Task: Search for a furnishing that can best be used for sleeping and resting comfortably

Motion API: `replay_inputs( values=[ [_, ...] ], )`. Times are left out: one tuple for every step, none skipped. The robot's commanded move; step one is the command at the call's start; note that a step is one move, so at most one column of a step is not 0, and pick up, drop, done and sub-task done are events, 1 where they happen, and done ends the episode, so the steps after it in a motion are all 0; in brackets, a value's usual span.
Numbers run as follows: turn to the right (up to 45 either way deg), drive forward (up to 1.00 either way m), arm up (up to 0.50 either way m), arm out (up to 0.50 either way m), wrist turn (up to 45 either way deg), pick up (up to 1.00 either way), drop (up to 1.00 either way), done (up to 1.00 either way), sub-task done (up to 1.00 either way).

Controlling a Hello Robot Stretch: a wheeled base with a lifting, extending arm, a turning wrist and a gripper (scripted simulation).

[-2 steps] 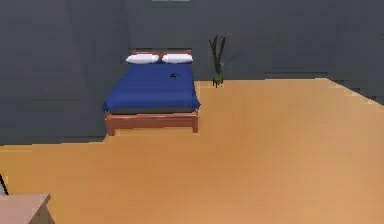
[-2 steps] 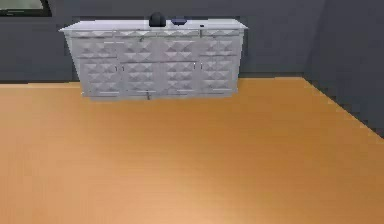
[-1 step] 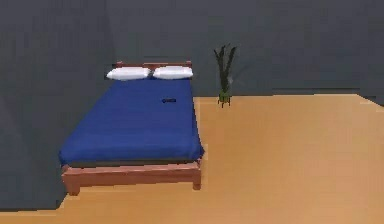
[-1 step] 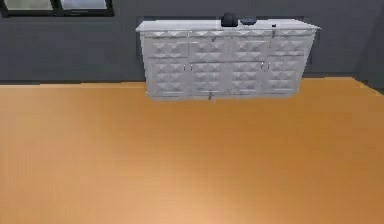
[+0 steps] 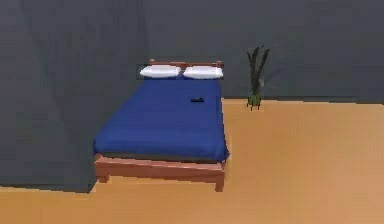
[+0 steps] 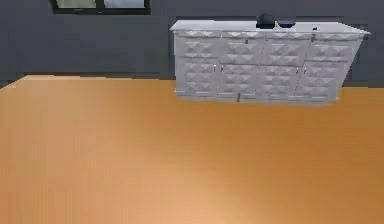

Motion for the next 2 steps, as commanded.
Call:
replay_inputs(
  values=[
    [0.0,0.50,0.00,0.00,0.0,0.00,0.00,0.00,0.00],
    [0.0,0.00,0.00,0.00,0.0,0.00,0.00,1.00,0.00]
  ],
)
